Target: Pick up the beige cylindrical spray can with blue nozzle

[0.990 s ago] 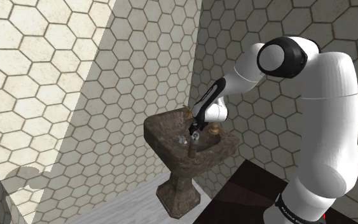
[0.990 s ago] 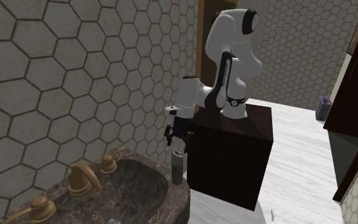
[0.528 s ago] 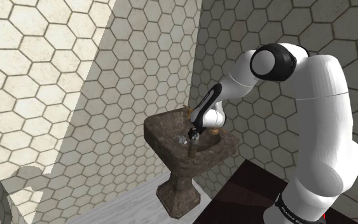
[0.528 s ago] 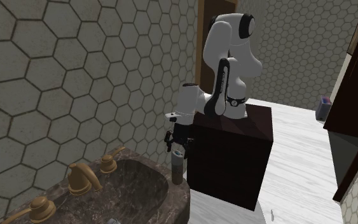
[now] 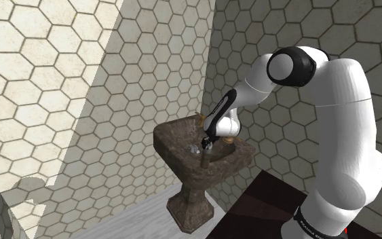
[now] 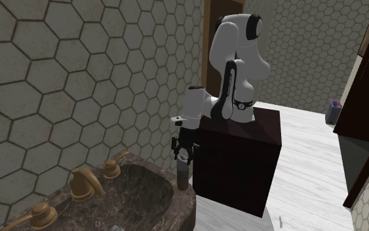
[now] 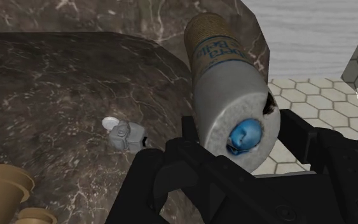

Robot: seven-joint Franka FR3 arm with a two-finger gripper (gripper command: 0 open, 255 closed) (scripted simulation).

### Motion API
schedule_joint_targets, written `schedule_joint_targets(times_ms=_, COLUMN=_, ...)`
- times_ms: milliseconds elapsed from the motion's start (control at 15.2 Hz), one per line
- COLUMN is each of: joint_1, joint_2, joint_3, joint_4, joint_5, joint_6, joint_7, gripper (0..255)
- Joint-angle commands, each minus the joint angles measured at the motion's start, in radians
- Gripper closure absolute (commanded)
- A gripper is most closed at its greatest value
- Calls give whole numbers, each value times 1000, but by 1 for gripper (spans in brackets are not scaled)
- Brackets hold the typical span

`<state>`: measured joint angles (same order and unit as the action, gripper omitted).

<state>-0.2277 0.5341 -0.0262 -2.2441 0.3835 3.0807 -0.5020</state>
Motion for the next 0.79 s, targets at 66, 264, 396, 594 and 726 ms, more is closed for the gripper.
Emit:
schedule_joint_targets(times_ms=66, joint_1=0, joint_2=3, joint_3=-4, joint_4=4, joint_5=-1, joint_6=-5, joint_7=1, gripper=255)
schedule_joint_targets(times_ms=264, joint_1=22, joint_2=-38, joint_3=-28, joint_4=-9, joint_5=-10, joint_6=-35, joint_7=13, gripper=255)
schedule_joint_targets(times_ms=396, joint_1=37, joint_2=-65, joint_3=-46, joint_4=-17, joint_5=-18, joint_6=-56, joint_7=23, gripper=255)
schedule_joint_targets(times_ms=594, joint_1=60, joint_2=-104, joint_3=-73, joint_4=-27, joint_5=-34, joint_6=-88, joint_7=39, gripper=255)
schedule_joint_targets(times_ms=726, joint_1=75, joint_2=-130, joint_3=-91, joint_4=-32, joint_5=-46, joint_6=-109, joint_7=50, gripper=255)
